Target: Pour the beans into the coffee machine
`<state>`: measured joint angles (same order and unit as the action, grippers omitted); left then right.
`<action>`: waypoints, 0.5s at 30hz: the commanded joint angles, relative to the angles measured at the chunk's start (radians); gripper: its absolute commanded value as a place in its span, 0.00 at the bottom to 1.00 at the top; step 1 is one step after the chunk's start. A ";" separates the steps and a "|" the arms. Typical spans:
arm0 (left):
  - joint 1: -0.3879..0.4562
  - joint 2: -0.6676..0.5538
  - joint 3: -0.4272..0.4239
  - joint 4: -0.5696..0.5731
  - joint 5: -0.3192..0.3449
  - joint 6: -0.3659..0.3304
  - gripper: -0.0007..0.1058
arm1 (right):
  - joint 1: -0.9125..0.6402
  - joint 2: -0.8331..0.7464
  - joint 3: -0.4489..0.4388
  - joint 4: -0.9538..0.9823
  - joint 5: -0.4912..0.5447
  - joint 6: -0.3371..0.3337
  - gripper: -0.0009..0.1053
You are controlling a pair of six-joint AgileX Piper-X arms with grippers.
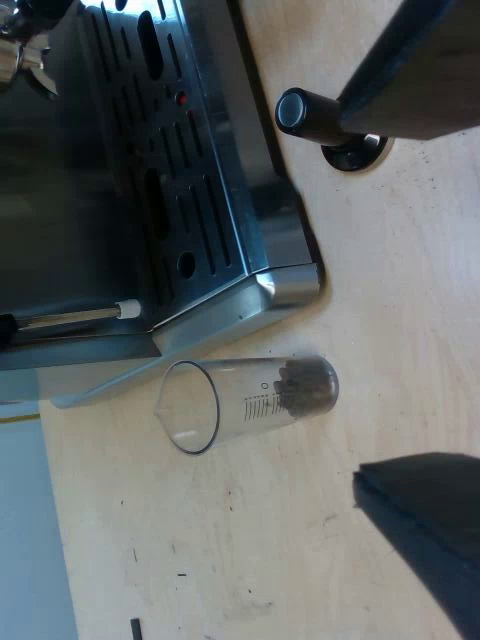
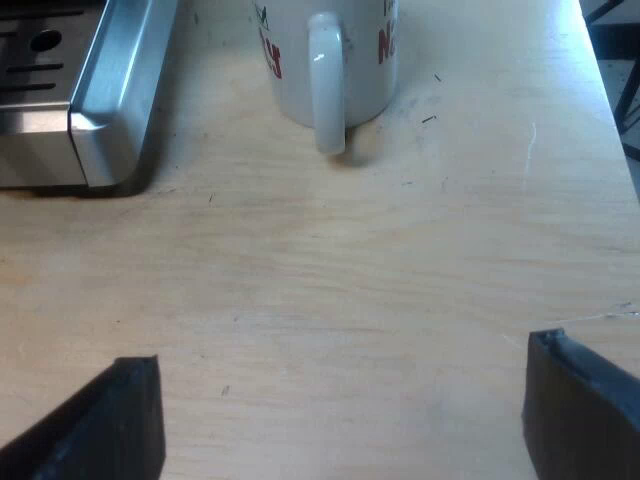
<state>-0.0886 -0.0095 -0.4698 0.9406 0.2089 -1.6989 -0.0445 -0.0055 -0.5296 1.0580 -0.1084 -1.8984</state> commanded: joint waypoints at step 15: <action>-0.001 -0.042 -0.059 -0.051 -0.013 -0.005 0.64 | -0.003 -0.038 -0.129 0.023 -0.001 -0.005 0.75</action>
<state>-0.0886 -0.0095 -0.5169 0.9105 0.2089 -1.6989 -0.0445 -0.0055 -0.6423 1.0832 -0.1084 -1.8966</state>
